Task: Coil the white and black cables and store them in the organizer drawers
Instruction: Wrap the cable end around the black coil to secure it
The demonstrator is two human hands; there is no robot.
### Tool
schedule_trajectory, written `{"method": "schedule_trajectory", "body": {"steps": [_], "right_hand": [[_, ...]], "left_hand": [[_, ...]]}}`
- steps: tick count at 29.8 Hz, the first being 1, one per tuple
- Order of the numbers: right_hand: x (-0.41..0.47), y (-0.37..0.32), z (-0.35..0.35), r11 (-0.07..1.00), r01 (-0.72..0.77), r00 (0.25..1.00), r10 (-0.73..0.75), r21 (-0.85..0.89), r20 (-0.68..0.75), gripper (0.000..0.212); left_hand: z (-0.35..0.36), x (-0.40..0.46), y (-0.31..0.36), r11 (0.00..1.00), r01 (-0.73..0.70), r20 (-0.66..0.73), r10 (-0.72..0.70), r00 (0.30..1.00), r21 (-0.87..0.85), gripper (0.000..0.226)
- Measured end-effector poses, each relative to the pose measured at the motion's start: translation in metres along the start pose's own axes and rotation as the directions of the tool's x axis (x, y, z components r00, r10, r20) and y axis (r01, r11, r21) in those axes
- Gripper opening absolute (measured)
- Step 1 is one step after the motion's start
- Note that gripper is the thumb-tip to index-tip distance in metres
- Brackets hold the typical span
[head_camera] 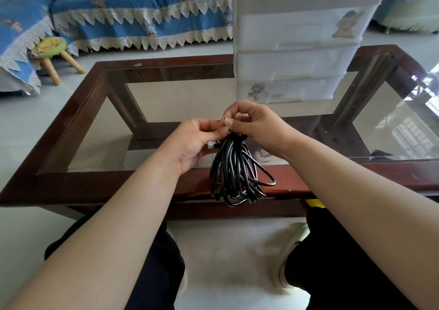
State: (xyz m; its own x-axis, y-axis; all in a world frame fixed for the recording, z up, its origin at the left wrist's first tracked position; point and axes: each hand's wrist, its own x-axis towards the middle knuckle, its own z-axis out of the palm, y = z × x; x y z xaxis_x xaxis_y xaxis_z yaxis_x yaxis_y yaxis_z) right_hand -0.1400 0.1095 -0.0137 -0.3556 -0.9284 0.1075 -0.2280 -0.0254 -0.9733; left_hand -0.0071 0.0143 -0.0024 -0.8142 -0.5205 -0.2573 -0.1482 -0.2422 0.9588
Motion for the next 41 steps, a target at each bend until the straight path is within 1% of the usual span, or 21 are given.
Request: {"method": "schedule_trajectory", "body": {"steps": [3, 6, 8, 13, 16, 21, 24, 26, 30, 31, 32, 35, 37, 38, 40, 41], "right_hand": [[0.001, -0.002, -0.002, 0.998, 0.016, 1.000, -0.015, -0.057, 0.008, 0.017], [0.003, -0.008, -0.005, 0.984, 0.049, 0.999, -0.046, -0.173, 0.022, 0.018], [0.005, -0.010, -0.007, 0.977, 0.061, 0.998, -0.057, -0.206, 0.024, 0.019], [0.004, -0.008, -0.010, 0.993, 0.019, 1.000, -0.016, -0.116, 0.026, 0.018], [0.002, -0.009, -0.010, 1.000, -0.023, 0.999, 0.024, -0.019, 0.042, 0.015], [0.000, -0.010, -0.011, 0.987, -0.100, 0.993, 0.091, 0.125, 0.071, 0.013], [0.000, -0.011, -0.013, 0.976, -0.134, 0.989, 0.119, 0.175, 0.091, 0.012], [0.000, -0.013, -0.013, 0.970, -0.145, 0.987, 0.127, 0.198, 0.100, 0.012], [-0.006, -0.015, -0.007, 0.973, -0.109, 0.993, 0.099, 0.206, 0.059, 0.008], [-0.007, -0.013, -0.005, 0.978, -0.092, 0.996, 0.088, 0.185, 0.031, 0.012], [-0.008, -0.010, -0.003, 0.989, -0.071, 0.997, 0.073, 0.128, -0.006, 0.018], [-0.010, 0.001, -0.004, 0.994, -0.011, 0.995, 0.000, -0.108, -0.096, 0.029], [-0.014, 0.007, -0.013, 0.947, -0.001, 0.999, -0.015, -0.320, -0.047, 0.041], [-0.016, 0.010, -0.018, 0.904, 0.022, 1.000, -0.018, -0.427, 0.015, 0.047], [-0.023, 0.015, -0.024, 0.788, 0.109, 0.990, -0.032, -0.606, 0.137, 0.055], [-0.025, 0.016, -0.023, 0.713, 0.166, 0.983, -0.061, -0.682, 0.175, 0.057]], "left_hand": [[-0.002, 0.002, -0.001, 0.998, -0.028, -0.010, 0.028, 1.000, 0.060, 0.004], [-0.003, 0.005, -0.002, 0.997, -0.042, 0.001, 0.042, 0.999, 0.070, 0.003], [-0.002, 0.006, -0.004, 0.996, -0.059, 0.002, 0.059, 0.998, 0.071, 0.006], [0.002, 0.010, -0.009, 0.993, -0.101, -0.019, 0.102, 0.995, 0.066, 0.008], [0.004, 0.012, -0.011, 0.985, -0.126, -0.053, 0.133, 0.990, 0.121, 0.009], [0.009, 0.012, -0.011, 0.977, -0.157, -0.078, 0.169, 0.983, 0.145, 0.014], [0.009, 0.013, -0.011, 0.971, -0.177, -0.065, 0.189, 0.980, 0.159, 0.012], [0.010, 0.013, -0.012, 0.972, -0.192, -0.045, 0.199, 0.979, 0.137, 0.014], [0.014, 0.012, -0.016, 0.973, -0.218, -0.028, 0.220, 0.975, 0.074, 0.017], [0.015, 0.011, -0.017, 0.974, -0.217, -0.029, 0.219, 0.975, 0.059, 0.016], [0.015, 0.011, -0.017, 0.976, -0.213, -0.031, 0.215, 0.976, 0.050, 0.015], [0.011, 0.014, -0.017, 0.982, -0.186, -0.041, 0.188, 0.981, 0.038, 0.015], [0.007, 0.015, -0.016, 0.987, -0.158, -0.053, 0.158, 0.986, 0.003, 0.011], [0.005, 0.015, -0.015, 0.989, -0.148, -0.052, 0.147, 0.988, -0.013, 0.010], [0.004, 0.013, -0.014, 0.990, -0.135, -0.031, 0.134, 0.990, -0.029, 0.007], [0.004, 0.012, -0.013, 0.991, -0.133, -0.016, 0.133, 0.991, -0.033, 0.007]]}}
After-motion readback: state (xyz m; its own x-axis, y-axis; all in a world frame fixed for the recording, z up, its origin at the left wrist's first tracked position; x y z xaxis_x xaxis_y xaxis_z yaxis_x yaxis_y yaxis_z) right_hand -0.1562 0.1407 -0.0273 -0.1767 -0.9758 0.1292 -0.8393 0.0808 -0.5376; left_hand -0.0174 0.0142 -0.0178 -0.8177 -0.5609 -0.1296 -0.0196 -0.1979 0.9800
